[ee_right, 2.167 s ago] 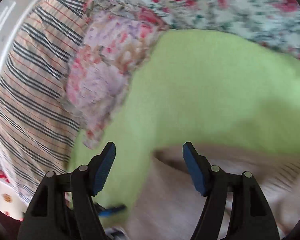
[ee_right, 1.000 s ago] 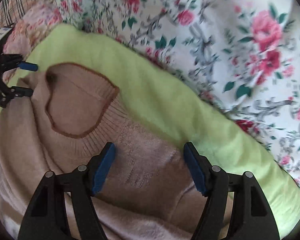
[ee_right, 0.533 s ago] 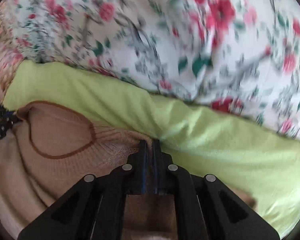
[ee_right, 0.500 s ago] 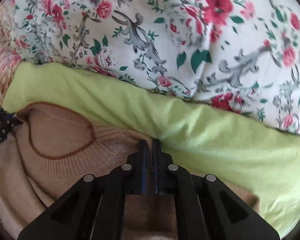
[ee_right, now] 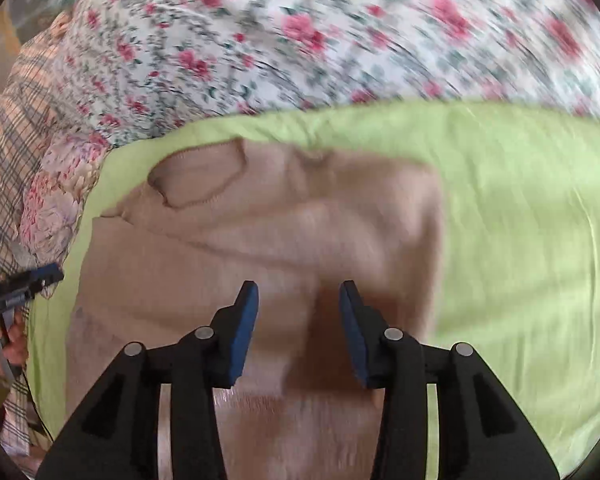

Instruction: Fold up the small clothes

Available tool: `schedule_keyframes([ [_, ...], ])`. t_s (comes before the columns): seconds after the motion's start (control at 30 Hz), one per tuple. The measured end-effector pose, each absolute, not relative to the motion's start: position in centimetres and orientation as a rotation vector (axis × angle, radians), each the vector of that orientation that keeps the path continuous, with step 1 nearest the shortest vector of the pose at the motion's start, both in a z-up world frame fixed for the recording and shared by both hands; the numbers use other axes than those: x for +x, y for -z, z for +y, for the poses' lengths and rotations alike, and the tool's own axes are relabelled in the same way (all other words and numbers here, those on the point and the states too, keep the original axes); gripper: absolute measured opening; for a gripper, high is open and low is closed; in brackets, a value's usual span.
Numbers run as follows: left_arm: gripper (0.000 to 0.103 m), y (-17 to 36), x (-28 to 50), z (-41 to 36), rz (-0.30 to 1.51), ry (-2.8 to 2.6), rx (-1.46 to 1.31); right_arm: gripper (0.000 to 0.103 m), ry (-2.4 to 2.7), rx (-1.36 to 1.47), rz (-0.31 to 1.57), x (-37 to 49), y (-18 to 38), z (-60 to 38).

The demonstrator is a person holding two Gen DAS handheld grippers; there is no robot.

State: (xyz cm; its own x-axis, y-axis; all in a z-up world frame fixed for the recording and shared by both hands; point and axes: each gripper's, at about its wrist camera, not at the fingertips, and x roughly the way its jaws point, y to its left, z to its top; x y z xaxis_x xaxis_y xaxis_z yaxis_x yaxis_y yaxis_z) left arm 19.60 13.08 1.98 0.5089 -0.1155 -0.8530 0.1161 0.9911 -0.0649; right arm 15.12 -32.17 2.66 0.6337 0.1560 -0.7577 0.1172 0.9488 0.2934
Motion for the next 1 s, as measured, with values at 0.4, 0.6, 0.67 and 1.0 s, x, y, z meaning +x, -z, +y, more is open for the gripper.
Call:
schedule_keyframes([
  [0.4, 0.045, 4.1, 17.6, 11.2, 1.106, -0.037, 0.090, 0.045, 0.046, 0.436, 0.879, 15.1, -1.3, -34.7],
  [0.6, 0.040, 4.8, 17.4, 14.3, 1.114, -0.074, -0.176, 0.006, 0.026, 0.398, 0.923, 17.6, -1.2, -32.9],
  [0.67, 0.038, 4.7, 17.0, 15.2, 1.099, -0.076, -0.249, 0.006, -0.054, 0.376, 0.749, 16.2, -4.6, -31.8],
  [1.0, 0.038, 5.5, 15.4, 18.0, 1.096, -0.050, -0.486, 0.014, 0.062, 0.403, 0.973, 16.6, 0.4, -33.8],
])
